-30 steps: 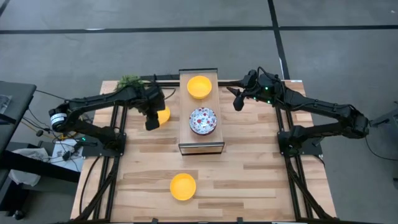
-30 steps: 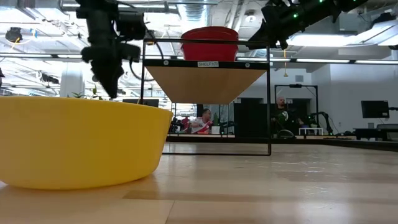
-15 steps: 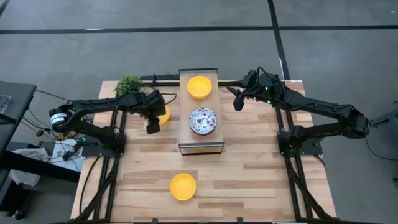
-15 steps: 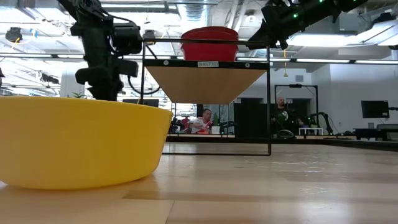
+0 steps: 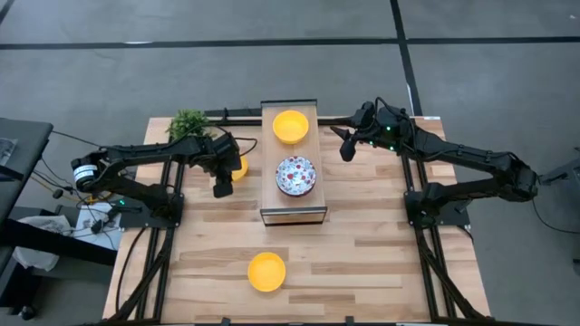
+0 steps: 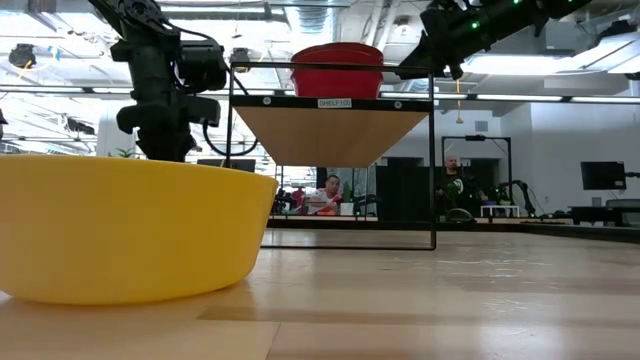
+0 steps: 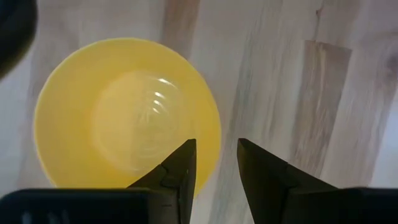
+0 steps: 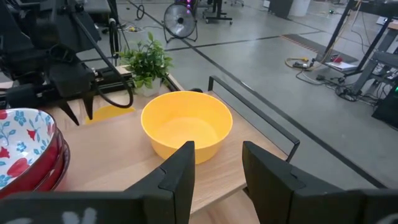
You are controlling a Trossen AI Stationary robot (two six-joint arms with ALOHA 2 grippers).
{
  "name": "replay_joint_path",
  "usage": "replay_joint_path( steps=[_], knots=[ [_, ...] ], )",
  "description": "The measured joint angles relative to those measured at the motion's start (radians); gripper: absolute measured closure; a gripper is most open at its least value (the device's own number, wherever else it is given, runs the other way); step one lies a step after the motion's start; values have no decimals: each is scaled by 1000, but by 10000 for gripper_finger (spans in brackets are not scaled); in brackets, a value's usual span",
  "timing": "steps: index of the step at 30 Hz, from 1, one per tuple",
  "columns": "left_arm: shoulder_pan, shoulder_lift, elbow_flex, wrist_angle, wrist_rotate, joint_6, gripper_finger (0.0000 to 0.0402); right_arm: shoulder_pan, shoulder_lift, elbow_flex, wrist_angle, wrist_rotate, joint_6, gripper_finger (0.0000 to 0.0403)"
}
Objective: Pick & Place Mini bowls
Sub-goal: Stack the yellow bowl on top of the yellow bowl on the shelf
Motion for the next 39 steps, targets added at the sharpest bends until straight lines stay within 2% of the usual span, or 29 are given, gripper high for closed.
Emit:
replay_joint_path(
  steps=[10,15,19,32,39],
  knots=[
    [0,0,0,5,32,17,287,0,0,0,0,0,0,278],
    [-1,1,-42,8,71,41,287,0,0,0,0,0,0,278],
    [-4,1,-76,45,21,42,287,0,0,0,0,0,0,278],
    [-5,-2,-82,86,-11,41,287,0,0,0,0,0,51,278],
    [-9,-72,-81,94,-27,26,287,0,0,0,0,0,61,278]
  ],
)
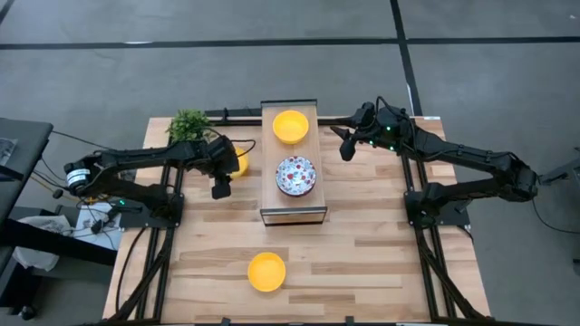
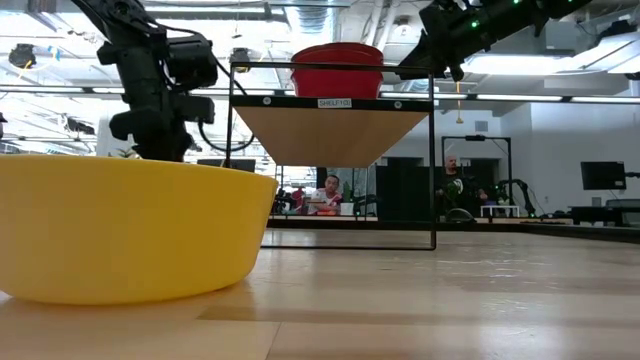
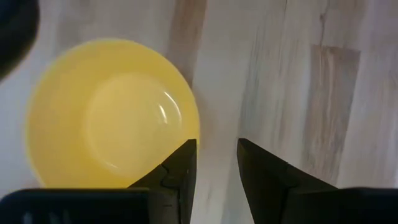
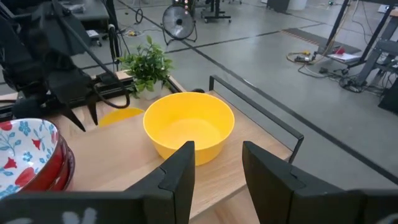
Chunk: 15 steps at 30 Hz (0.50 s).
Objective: Pick & Place Mini bowls
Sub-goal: Stack the yellow bowl on top of the yellow bowl on the shelf
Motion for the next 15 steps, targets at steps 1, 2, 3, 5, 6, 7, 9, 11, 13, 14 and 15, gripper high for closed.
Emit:
replay_joint_path(
  steps=[1,2,3,5,6,7,9,11,13,14,15],
  knots=[
    [1,-6,0,1,-3,14,287,0,0,0,0,0,0,278],
    [4,-8,0,1,-3,30,287,0,0,0,0,0,0,278],
    [6,-7,0,3,-3,43,287,0,0,0,0,0,0,278],
    [7,8,-9,16,5,63,287,0,0,0,0,0,0,278],
    [7,19,-16,20,5,71,287,0,0,0,0,0,0,278],
    [7,32,-22,25,4,75,287,0,0,0,0,0,0,278],
    [7,61,-27,57,0,77,287,0,0,0,0,0,0,278],
    [7,86,-29,86,-3,74,287,0,0,0,0,0,0,278],
    [8,112,-31,90,-9,72,287,0,0,0,0,0,0,278],
    [8,122,-31,93,-11,71,287,0,0,0,0,0,0,278],
    [8,132,-31,98,-11,71,287,0,0,0,0,0,0,278]
  ],
)
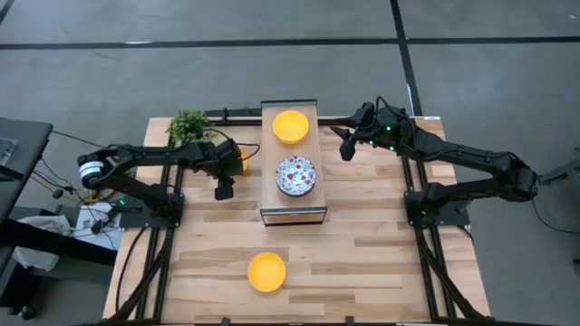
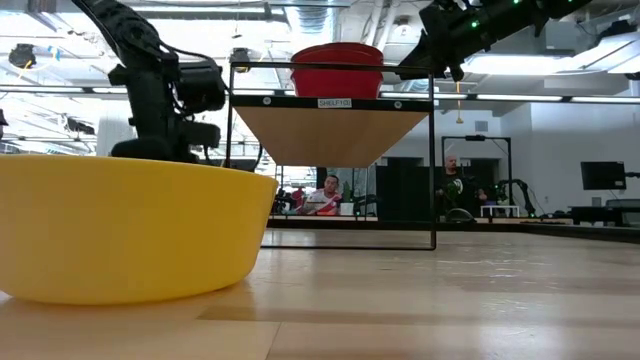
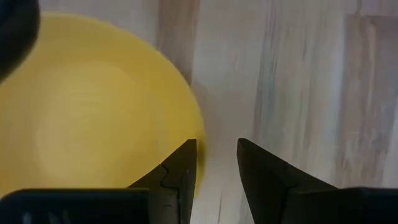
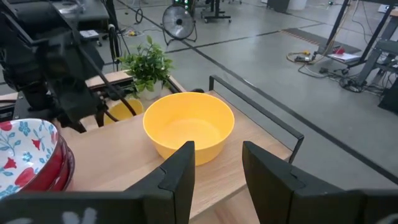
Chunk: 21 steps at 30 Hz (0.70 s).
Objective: Pick & Place Mini bowls
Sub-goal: Stack the yellow bowl on top of the yellow bowl on the shelf
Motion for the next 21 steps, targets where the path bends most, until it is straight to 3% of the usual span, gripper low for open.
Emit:
replay_joint_path(
  steps=[5,11,21],
  knots=[
    [-10,14,0,1,-11,-33,287,0,0,0,0,0,0,278],
    [-18,-67,1,2,-104,-52,287,0,0,0,0,0,0,278],
    [3,-67,-1,11,-71,-2,287,0,0,0,0,0,0,278]
  ],
)
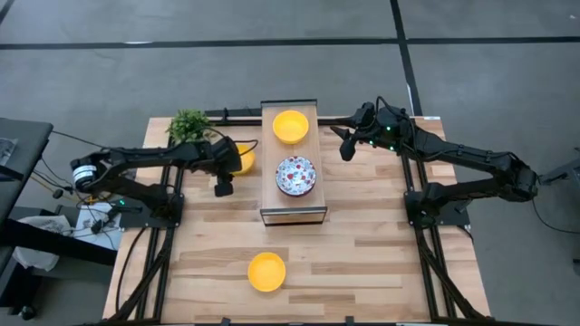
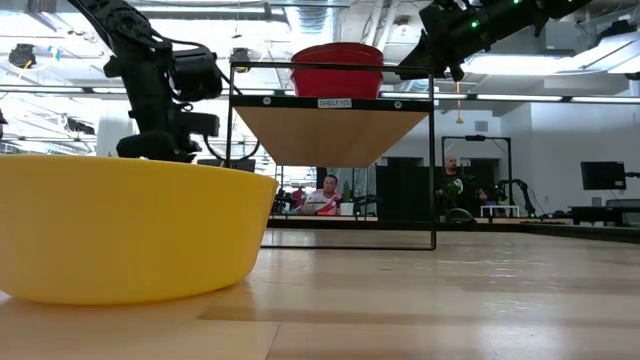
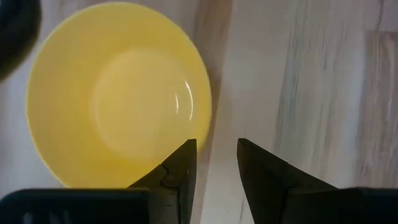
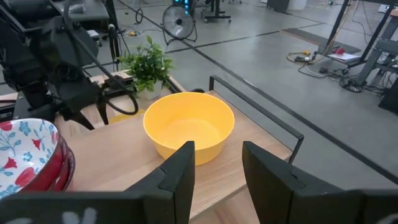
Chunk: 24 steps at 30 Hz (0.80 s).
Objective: Pick & Place Mini bowls
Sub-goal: Stack the yellow bowl on top of the yellow bowl on the shelf
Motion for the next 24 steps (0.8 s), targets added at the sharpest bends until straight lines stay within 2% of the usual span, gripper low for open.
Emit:
replay_joint_path(
  steps=[15,20,24],
  knots=[
    [0,80,-1,68,-33,25,289,3,0,0,0,0,2,278],
    [0,106,-1,75,-33,25,317,3,0,0,4,0,2,278],
    [0,113,-1,74,-33,25,360,3,0,0,4,0,2,278]
  ],
)
